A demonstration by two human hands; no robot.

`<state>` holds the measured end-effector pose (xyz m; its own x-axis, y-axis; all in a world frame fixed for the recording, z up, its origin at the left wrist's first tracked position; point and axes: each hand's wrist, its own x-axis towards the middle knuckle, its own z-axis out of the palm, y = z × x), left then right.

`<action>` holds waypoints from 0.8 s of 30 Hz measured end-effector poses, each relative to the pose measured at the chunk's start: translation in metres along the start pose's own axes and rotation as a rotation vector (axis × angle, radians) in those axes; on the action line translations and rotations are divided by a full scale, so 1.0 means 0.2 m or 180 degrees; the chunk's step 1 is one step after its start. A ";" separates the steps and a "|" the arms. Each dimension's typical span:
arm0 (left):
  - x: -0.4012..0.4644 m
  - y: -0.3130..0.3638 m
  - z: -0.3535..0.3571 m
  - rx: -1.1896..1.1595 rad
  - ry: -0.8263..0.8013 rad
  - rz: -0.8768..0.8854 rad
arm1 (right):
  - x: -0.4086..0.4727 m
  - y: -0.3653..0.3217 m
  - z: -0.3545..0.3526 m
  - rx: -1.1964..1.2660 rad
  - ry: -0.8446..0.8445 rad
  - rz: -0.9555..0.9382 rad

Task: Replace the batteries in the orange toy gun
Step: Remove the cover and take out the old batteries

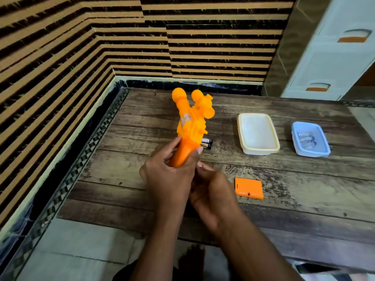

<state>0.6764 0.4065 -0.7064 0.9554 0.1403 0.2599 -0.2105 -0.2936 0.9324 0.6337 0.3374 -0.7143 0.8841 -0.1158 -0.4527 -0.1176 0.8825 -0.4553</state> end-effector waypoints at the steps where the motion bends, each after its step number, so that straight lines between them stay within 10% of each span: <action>1: -0.01 0.01 0.01 0.0124 -0.0015 0.0110 | 0.00 0.00 -0.01 0.0033 0.0046 0.0016; 8: -0.01 0.01 0.02 0.0067 0.0041 0.0043 | 0.00 0.00 -0.03 -0.0133 -0.0100 -0.0105; 21: 0.04 -0.01 -0.02 -0.0494 0.0681 -0.0583 | 0.06 -0.13 -0.08 -0.4538 0.0503 -0.3194; 24: 0.05 -0.06 -0.04 -0.0534 0.0762 -0.0787 | 0.13 -0.16 -0.12 -0.5223 0.0665 -0.3153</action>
<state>0.6872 0.4180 -0.7130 0.9103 0.4104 0.0548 -0.0297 -0.0673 0.9973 0.6509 0.2958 -0.7298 0.8473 -0.3847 0.3663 -0.0398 -0.7336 -0.6784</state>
